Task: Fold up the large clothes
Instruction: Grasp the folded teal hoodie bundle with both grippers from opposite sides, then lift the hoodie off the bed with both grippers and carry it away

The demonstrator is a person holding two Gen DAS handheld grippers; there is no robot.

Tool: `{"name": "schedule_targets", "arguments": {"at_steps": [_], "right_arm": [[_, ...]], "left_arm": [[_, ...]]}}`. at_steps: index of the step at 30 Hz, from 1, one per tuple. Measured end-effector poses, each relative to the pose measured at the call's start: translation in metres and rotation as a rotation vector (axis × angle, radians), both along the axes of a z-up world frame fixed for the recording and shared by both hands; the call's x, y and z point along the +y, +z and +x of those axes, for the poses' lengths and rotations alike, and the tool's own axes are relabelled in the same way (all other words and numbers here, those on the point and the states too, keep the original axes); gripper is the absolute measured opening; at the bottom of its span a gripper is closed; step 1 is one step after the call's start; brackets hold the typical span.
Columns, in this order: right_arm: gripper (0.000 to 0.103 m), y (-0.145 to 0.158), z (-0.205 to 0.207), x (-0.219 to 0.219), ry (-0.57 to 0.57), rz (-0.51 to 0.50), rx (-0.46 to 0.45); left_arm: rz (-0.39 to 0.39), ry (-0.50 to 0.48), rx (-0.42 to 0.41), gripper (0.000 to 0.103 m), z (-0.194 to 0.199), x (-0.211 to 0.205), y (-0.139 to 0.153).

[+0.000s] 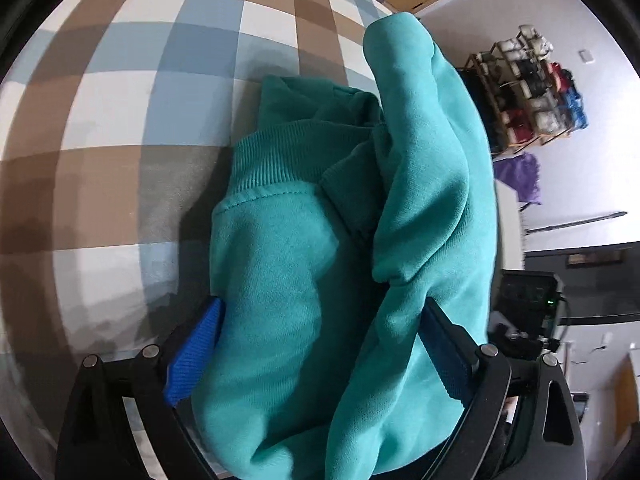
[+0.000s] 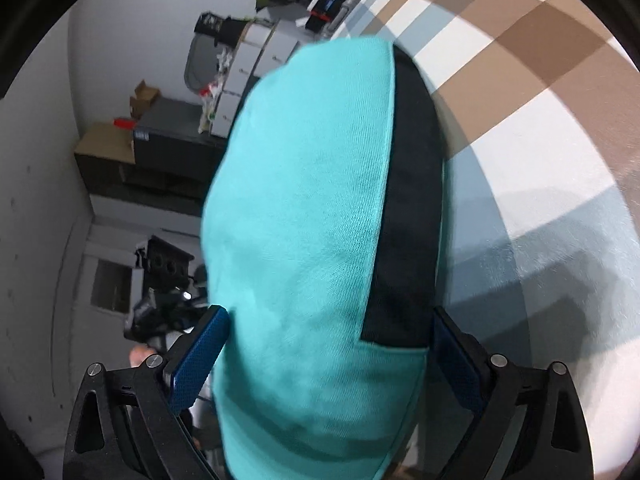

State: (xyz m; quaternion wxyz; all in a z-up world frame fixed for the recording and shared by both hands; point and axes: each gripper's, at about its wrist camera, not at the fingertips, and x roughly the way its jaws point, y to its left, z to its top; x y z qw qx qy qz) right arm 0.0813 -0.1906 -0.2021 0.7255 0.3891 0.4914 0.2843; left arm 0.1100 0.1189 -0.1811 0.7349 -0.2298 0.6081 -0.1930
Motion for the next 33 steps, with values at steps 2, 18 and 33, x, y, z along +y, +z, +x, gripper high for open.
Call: {"name": "schedule_targets", "arguments": {"at_steps": [2,18,33], "right_arm": [[0.097,0.001,0.001,0.0,0.009,0.002,-0.003],[0.091,-0.001,-0.004,-0.011,0.094,0.044,0.011],[0.08,0.007,-0.022,-0.009,0.124,0.07,-0.016]], "left_arm": [[-0.004,-0.015,-0.006,0.095,-0.003,-0.001,0.001],[0.068,-0.189,0.042,0.101,-0.034,-0.031,-0.009],[-0.051,-0.209,-0.018,0.063,-0.042,-0.004,0.011]]}}
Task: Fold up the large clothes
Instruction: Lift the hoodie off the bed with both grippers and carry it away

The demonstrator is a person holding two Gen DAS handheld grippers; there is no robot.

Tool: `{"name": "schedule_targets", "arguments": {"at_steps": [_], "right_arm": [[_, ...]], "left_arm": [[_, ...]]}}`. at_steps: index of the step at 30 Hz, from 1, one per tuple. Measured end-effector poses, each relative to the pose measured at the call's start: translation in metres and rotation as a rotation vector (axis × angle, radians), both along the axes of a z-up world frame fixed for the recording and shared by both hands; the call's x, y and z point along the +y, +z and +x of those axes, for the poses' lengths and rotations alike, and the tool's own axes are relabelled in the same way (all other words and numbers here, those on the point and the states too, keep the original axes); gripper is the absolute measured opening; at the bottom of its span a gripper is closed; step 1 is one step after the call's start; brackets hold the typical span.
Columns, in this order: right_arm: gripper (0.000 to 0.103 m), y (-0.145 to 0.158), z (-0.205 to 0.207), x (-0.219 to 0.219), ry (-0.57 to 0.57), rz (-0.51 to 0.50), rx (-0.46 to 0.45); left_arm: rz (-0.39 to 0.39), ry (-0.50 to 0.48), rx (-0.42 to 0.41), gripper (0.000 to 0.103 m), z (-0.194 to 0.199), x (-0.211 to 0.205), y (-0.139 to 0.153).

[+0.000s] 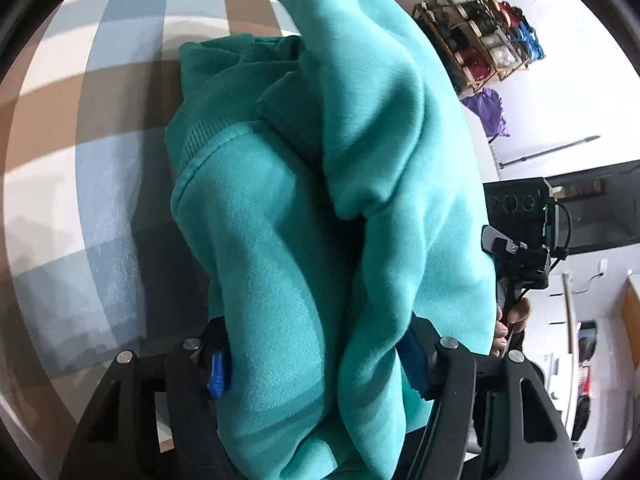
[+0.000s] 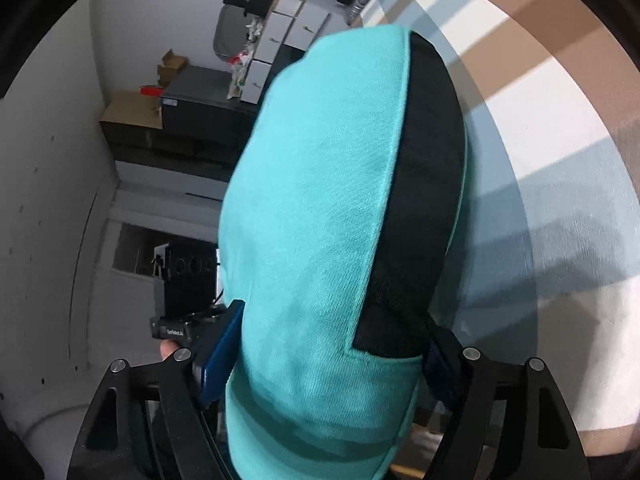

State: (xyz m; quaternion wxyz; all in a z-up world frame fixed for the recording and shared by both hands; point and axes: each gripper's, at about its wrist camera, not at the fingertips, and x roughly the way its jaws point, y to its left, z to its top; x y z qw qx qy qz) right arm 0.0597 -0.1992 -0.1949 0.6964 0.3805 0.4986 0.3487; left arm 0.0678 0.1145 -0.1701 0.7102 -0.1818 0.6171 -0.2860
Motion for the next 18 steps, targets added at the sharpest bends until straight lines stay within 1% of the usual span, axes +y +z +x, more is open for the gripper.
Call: {"name": "schedule_targets", "arguments": {"at_steps": [3,4,5,6,8,9,10,11,13,17,18], "right_arm": [[0.083,-0.003,0.006,0.003,-0.01,-0.009,0.004],[0.088,-0.005,0.009,0.005,-0.011,-0.005,0.016],[0.09,-0.009,0.008,0.005,-0.003,0.002,0.03],[0.09,-0.013,0.01,0.008,0.003,0.013,0.051],[0.09,-0.011,0.012,0.012,0.014,-0.004,0.037],[0.09,-0.011,0.013,0.012,0.015,-0.007,0.032],[0.088,-0.009,0.012,0.012,0.015,-0.005,0.029],[0.084,-0.006,0.011,0.011,0.015,-0.003,0.019],[0.08,0.0,0.005,0.009,0.012,0.023,0.003],[0.078,0.01,-0.007,0.007,0.014,0.103,-0.019],[0.078,0.016,-0.011,0.005,0.018,0.14,-0.047]], "left_arm": [[-0.022,0.009,0.01,0.065,0.006,0.01,-0.003],[-0.031,0.013,0.014,0.066,0.005,0.01,-0.005],[-0.041,0.011,0.017,0.066,-0.003,0.014,-0.008],[-0.041,0.006,0.013,0.066,-0.004,0.013,-0.01],[-0.05,0.001,0.018,0.066,-0.015,0.006,-0.013],[-0.062,-0.001,0.022,0.066,-0.02,0.011,-0.014],[-0.074,0.0,0.021,0.065,-0.028,0.016,-0.015],[-0.084,0.002,0.017,0.065,-0.03,0.017,-0.015],[-0.097,0.012,0.005,0.065,-0.032,0.023,-0.015],[-0.125,0.004,-0.008,0.06,-0.047,0.024,-0.011],[-0.136,0.002,-0.012,0.06,-0.05,0.025,-0.008]]}}
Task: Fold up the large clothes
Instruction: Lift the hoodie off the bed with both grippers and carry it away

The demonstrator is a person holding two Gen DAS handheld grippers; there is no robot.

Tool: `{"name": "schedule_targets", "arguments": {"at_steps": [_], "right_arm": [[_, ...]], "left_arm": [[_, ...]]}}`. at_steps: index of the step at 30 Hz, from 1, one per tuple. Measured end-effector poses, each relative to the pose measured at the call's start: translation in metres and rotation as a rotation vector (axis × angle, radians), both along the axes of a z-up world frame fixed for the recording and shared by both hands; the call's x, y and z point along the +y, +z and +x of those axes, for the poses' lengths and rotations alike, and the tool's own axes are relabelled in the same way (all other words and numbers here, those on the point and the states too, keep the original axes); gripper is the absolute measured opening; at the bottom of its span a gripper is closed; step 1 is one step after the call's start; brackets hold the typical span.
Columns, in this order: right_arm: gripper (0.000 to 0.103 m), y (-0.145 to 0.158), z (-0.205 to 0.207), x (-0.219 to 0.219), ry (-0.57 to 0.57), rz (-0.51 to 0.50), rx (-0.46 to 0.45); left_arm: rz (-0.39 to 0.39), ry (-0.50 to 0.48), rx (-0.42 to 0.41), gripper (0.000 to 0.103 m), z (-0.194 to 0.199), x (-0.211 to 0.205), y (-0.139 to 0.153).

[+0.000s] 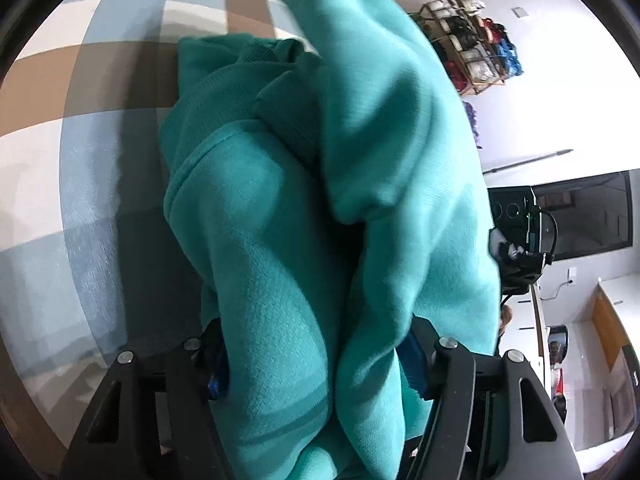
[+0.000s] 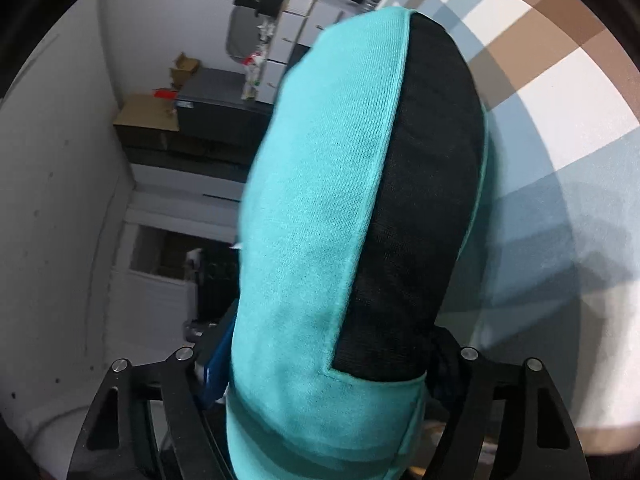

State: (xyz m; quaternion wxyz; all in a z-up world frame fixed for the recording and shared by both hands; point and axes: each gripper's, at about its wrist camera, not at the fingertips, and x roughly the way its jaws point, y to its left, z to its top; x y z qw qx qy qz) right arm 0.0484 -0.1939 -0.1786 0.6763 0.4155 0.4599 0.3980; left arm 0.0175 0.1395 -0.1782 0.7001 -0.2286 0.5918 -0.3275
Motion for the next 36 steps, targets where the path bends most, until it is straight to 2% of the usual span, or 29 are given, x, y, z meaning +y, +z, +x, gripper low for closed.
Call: {"name": "schedule_targets", "arguments": {"at_steps": [4,7,11,16,20,28,30,34,36], "right_arm": [[0.078,0.017,-0.013,-0.008,-0.006,0.052,-0.085],[0.077,0.01,-0.015,-0.007,0.001,0.056,-0.059],[0.077,-0.005,-0.005,0.011,0.04,-0.042,0.022],[0.077,0.013,-0.001,0.022,0.044,-0.135,-0.034],[0.076,0.038,-0.009,0.021,0.02,-0.116,-0.112],[0.076,0.096,-0.016,0.037,0.042,-0.023,-0.237],[0.076,0.122,-0.013,0.057,0.066,-0.001,-0.272],[0.076,0.169,-0.01,0.112,0.147,0.025,-0.329],[0.076,0.194,-0.007,0.147,0.19,0.033,-0.354]], "left_arm": [[-0.049,0.014,-0.01,0.059,-0.008,0.009,0.012],[-0.038,0.027,-0.048,0.059,-0.016,0.016,0.02],[-0.011,0.064,-0.001,0.059,-0.02,0.029,-0.001],[-0.039,0.096,-0.003,0.059,-0.025,0.037,0.004],[-0.07,0.089,-0.033,0.059,-0.032,0.037,0.022],[-0.035,0.082,-0.163,0.059,-0.059,0.054,0.1],[-0.034,0.107,-0.182,0.059,-0.07,0.072,0.125],[0.032,0.166,-0.244,0.059,-0.095,0.106,0.184],[0.058,0.214,-0.266,0.059,-0.116,0.137,0.216]]}}
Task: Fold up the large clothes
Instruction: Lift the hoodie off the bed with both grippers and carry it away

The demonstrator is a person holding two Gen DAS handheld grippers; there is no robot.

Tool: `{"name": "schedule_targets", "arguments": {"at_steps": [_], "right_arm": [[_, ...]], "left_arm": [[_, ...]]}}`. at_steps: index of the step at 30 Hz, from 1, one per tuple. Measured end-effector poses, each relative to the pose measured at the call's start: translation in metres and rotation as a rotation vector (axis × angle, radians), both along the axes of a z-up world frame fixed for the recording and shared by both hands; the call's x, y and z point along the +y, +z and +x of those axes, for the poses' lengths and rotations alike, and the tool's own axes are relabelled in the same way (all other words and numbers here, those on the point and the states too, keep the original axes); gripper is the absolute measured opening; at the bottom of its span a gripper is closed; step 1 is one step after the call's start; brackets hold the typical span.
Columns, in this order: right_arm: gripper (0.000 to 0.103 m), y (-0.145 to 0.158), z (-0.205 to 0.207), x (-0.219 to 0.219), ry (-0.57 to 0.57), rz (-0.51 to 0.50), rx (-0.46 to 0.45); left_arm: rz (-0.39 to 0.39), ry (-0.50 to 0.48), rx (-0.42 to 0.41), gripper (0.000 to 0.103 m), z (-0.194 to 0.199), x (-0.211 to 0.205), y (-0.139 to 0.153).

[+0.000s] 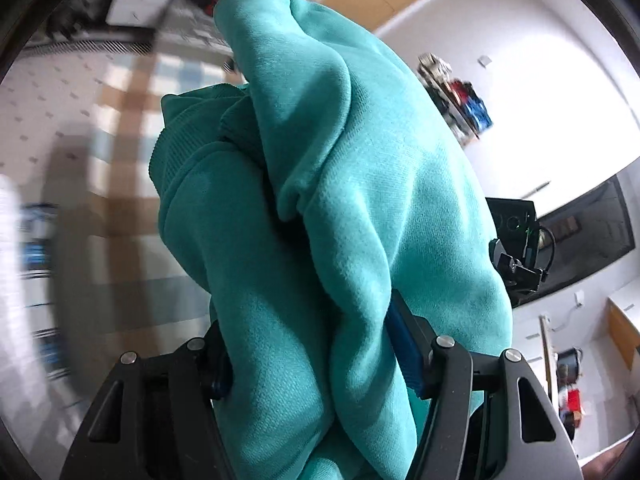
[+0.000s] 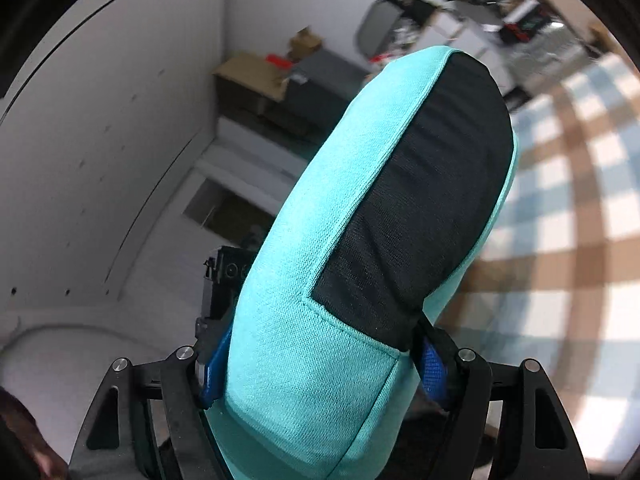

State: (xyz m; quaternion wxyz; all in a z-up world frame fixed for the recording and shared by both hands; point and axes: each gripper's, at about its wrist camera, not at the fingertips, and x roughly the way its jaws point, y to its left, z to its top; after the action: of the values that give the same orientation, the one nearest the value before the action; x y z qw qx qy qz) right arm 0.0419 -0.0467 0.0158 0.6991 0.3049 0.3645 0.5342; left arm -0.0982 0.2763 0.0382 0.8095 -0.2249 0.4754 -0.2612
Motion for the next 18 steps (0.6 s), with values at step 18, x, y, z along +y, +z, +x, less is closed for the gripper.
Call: {"name": "schedule_targets", "arguments": {"at_steps": [18], "right_arm": [[0.076,-0.101,0.0,0.337,0.307,-0.015,0.228]], "left_arm": [[0.186,0.517,0.086,0.059,-0.138,0.276,-0.01]]}}
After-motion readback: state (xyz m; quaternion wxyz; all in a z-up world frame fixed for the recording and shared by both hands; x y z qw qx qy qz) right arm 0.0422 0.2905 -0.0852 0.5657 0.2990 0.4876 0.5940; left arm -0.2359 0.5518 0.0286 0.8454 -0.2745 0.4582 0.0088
